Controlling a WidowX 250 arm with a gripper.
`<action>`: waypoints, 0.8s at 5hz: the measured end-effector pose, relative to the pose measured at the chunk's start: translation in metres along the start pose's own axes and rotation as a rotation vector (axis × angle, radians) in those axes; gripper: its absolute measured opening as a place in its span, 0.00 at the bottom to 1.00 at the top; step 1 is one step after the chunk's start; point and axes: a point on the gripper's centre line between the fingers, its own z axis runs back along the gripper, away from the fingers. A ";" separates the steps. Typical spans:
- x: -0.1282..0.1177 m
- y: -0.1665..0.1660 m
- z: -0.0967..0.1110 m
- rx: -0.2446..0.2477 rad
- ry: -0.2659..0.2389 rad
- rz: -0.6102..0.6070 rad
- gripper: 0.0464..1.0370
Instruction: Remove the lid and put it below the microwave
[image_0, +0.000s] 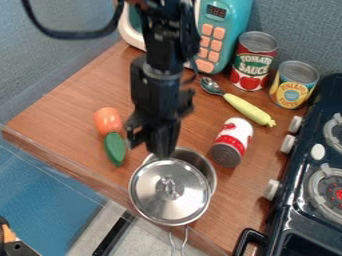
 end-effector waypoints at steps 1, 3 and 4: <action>-0.008 0.005 -0.006 0.012 -0.014 -0.031 0.43; -0.019 0.004 -0.031 0.055 -0.021 -0.077 0.97; -0.021 0.000 -0.031 0.048 -0.015 -0.092 0.97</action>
